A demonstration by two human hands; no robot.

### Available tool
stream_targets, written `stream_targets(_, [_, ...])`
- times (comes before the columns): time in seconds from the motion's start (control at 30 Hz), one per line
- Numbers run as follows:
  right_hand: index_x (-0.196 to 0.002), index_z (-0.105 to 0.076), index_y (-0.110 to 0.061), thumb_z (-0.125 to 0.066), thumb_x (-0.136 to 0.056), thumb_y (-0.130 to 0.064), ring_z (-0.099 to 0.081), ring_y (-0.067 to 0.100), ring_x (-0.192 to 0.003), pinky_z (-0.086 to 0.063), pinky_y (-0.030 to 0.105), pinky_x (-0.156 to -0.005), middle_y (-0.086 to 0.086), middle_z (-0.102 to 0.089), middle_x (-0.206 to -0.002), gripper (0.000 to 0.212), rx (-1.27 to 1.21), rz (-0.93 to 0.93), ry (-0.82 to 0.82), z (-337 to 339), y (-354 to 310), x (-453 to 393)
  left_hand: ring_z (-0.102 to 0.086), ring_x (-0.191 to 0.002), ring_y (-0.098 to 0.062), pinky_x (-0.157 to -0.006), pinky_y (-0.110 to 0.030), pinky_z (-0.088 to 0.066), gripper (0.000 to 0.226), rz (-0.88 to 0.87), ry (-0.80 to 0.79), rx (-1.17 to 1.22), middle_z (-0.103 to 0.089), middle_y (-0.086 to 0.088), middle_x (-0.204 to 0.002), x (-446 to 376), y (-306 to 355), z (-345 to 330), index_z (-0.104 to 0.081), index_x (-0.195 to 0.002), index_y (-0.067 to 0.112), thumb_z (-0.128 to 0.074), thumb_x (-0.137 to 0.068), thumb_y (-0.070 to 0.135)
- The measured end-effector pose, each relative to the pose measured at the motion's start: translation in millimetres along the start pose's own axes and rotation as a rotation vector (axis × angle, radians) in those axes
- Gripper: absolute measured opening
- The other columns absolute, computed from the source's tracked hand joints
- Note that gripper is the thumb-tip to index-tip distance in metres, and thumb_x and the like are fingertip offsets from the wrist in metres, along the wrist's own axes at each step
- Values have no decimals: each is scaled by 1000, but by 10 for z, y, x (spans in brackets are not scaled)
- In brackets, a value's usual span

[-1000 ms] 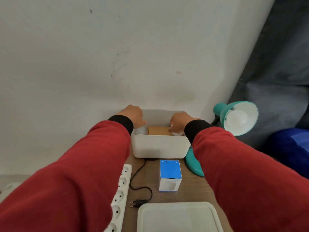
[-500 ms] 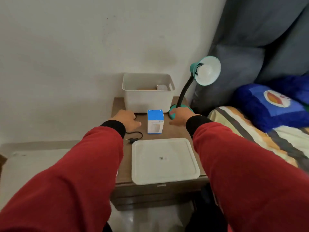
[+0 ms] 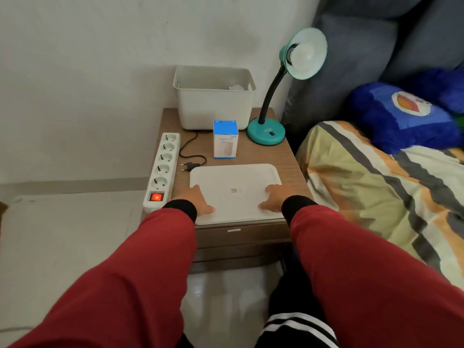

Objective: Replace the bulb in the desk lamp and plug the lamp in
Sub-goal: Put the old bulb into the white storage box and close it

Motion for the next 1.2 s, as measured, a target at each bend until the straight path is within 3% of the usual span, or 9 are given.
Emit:
stream_targets(0.23, [-133,-49,-13,-67,-78,-52,-50,29,-124,-40,39,-103,9,-55,-134,70,-46,-67,74,-47,29,-42,-53,-118,-26,-88,-30,-44,76,39,43,17,-53,-11,-132,-21,-8,-77,-46,-130,7,-76,-71,45])
stream_targets(0.5, [-138,-44,-12,-70,-72,-58,-46,30,-128,-38,41,-107,11,-50,-139,85,-65,-90,102,226,3,100,-50,-121,-27,-96,-31,-42,79,34,68,50,-53,-12,-132,140,-60,179,-46,-131,4,-77,-71,45])
stream_targets(0.73, [-132,-52,-12,-72,-67,-61,-51,32,-121,-44,41,-103,11,-56,-131,84,-81,3,307,1051,-234,256,-51,-120,-26,-90,-27,-42,77,-59,217,22,-55,-11,-130,313,-17,968,-50,-128,4,-74,-72,50])
stream_targets(0.93, [-124,-59,-7,-64,-79,-56,-53,34,-120,-45,37,-100,12,-57,-129,67,-78,113,440,1836,-602,42,-51,-121,-30,-98,-32,-38,72,-110,409,-107,-54,-13,-131,185,53,1943,-47,-132,5,-59,-82,56])
stream_targets(1.2, [-120,-60,-5,-60,-81,-59,-57,33,-113,-46,37,-91,14,-61,-122,67,-47,155,442,2543,-1063,-937,-52,-119,-29,-98,-31,-38,71,-96,438,-125,-56,-12,-128,-687,146,2786,-49,-129,5,-61,-81,55])
Point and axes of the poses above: each hand's wrist, its own x-axis away from the middle knuckle, its own z-axis out of the back of the hand, y = z × x, the point moved 3 cm from there along -x, towards the middle knuckle
